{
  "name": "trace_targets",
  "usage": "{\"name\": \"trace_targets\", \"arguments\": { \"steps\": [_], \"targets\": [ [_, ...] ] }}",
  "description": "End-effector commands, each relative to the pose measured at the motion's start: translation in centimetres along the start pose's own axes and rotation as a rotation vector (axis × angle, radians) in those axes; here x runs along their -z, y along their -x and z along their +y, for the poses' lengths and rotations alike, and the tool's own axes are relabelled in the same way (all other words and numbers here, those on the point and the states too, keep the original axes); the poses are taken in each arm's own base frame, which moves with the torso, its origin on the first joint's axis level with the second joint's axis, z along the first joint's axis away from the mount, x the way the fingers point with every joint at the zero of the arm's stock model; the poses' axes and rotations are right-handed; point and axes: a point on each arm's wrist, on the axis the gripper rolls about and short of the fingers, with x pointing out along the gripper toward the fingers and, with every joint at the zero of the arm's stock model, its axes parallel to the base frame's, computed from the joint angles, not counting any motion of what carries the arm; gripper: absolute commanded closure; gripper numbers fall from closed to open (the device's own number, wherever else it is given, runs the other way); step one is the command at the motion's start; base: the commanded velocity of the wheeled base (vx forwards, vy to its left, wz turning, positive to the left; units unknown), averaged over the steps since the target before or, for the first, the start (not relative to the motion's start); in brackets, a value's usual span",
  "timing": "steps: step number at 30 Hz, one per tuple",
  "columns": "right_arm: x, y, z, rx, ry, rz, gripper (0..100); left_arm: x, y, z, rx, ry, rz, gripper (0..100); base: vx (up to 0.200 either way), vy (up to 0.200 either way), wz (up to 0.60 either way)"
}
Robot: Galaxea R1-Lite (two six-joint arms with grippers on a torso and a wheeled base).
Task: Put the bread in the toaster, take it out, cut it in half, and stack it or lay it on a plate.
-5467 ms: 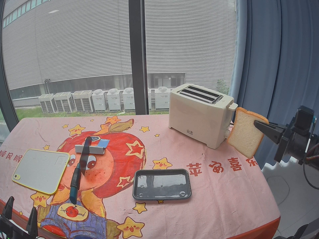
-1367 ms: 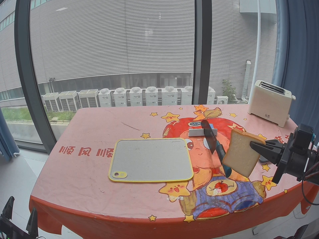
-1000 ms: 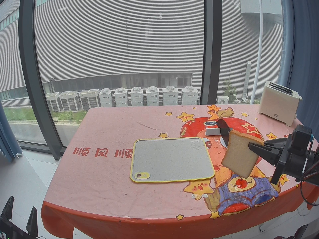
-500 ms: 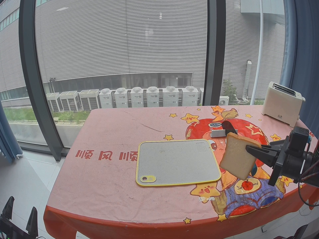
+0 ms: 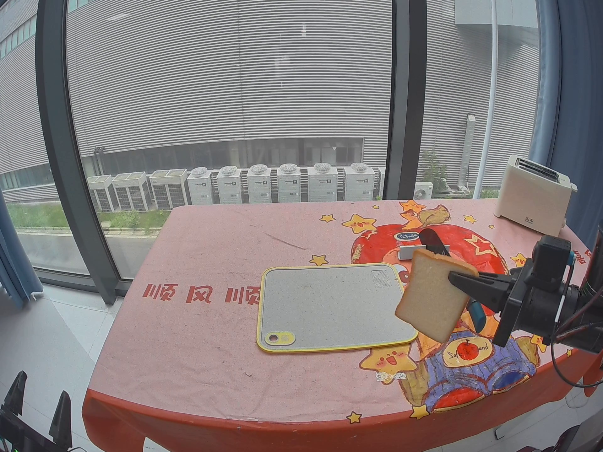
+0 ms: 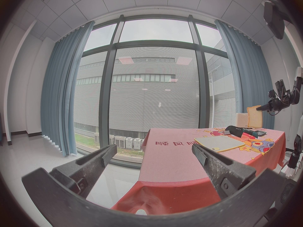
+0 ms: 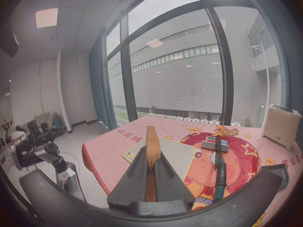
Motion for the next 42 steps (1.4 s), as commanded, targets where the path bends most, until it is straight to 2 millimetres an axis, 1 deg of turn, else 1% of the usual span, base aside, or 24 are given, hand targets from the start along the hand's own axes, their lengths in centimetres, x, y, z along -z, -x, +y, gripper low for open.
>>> {"name": "trace_targets", "arguments": {
  "steps": [1, 5, 6, 13, 20, 22, 24, 27, 33, 37, 40, 42],
  "targets": [
    [0.4, -1.6, 0.5, -0.034, -0.067, 0.003, 100, 0.4, 0.0, 0.0, 0.000, 0.000, 0.004, 0, 0.000, 0.000, 0.00],
    [0.5, -2.7, 0.5, -0.048, -0.145, -0.019, 100, 0.4, 0.0, 0.0, 0.000, 0.000, 0.004, 0, 0.000, 0.000, 0.00],
    [0.5, -2.7, 0.5, -0.048, -0.145, -0.019, 100, 0.4, 0.0, 0.0, 0.000, 0.000, 0.004, 0, 0.000, 0.000, 0.00],
    [0.9, -5.0, 0.1, -0.062, -0.270, -0.070, 100, 0.4, 0.0, 0.0, 0.000, 0.000, 0.004, 0, 0.000, 0.000, 0.00],
    [1.7, -8.0, -0.8, -0.075, -0.404, -0.138, 100, 0.4, 0.0, 0.0, 0.000, 0.000, 0.004, 0, 0.000, 0.000, 0.00],
    [1.8, -8.3, -1.0, -0.074, -0.424, -0.153, 100, 0.4, 0.0, 0.0, 0.000, 0.000, 0.004, 0, 0.000, 0.000, 0.00],
    [2.4, -9.4, -1.9, -0.060, -0.459, -0.185, 100, 0.4, 0.0, 0.0, 0.000, 0.000, 0.004, 0, 0.000, 0.000, 0.00],
    [3.1, -10.3, -2.8, -0.044, -0.465, -0.198, 100, 0.4, 0.0, 0.0, 0.000, 0.000, 0.004, 0, 0.000, 0.000, 0.00],
    [3.6, -11.4, -3.1, -0.055, -0.516, -0.213, 100, 0.4, 0.0, 0.0, 0.000, 0.000, 0.004, 0, 0.000, 0.000, 0.00],
    [4.0, -12.4, -3.3, -0.074, -0.680, -0.199, 100, 0.4, 0.0, 0.0, 0.000, 0.000, 0.004, 0, 0.000, 0.000, 0.00],
    [3.9, -12.7, -3.3, -0.080, -0.715, -0.202, 100, 0.4, 0.0, 0.0, 0.000, 0.000, 0.004, 0, 0.000, 0.000, 0.00],
    [3.8, -13.4, -3.4, -0.088, -0.778, -0.206, 100, 0.4, 0.0, 0.0, 0.000, 0.000, 0.004, 0, 0.000, 0.000, 0.00]
  ]
}}
